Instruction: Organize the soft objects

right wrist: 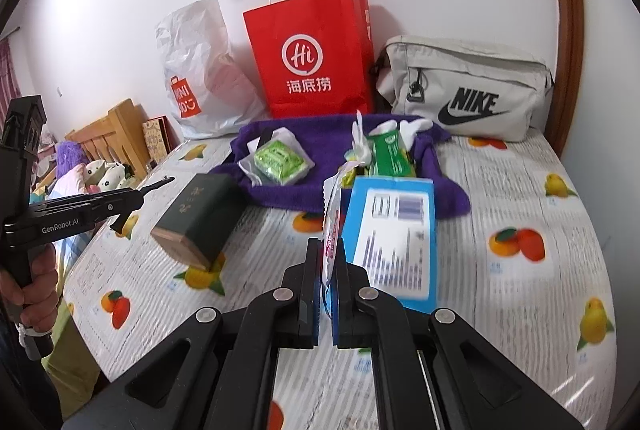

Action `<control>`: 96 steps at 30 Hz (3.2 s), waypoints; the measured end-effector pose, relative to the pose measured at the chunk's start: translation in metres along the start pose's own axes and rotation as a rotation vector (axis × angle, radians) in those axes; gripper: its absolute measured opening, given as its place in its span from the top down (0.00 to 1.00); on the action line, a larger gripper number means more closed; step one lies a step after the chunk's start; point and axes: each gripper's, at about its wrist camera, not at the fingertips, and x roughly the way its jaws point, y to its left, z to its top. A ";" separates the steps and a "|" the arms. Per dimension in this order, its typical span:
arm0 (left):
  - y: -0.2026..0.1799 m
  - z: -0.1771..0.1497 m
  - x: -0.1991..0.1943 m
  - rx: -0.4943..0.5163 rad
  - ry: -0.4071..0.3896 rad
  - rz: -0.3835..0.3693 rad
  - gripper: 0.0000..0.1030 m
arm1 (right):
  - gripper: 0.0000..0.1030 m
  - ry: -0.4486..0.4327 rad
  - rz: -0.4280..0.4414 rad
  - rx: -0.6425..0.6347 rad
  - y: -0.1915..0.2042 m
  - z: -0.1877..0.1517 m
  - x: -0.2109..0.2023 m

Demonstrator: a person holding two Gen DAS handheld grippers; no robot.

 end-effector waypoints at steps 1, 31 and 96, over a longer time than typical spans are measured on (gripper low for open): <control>0.000 0.005 0.003 0.003 -0.002 0.001 0.81 | 0.96 -0.002 0.001 -0.002 -0.001 0.003 0.002; 0.003 0.091 0.099 -0.001 0.003 -0.003 0.81 | 0.96 0.023 0.039 0.014 -0.037 0.107 0.111; 0.001 0.108 0.125 -0.049 0.093 -0.029 0.54 | 0.51 0.176 0.019 0.017 -0.048 0.087 0.128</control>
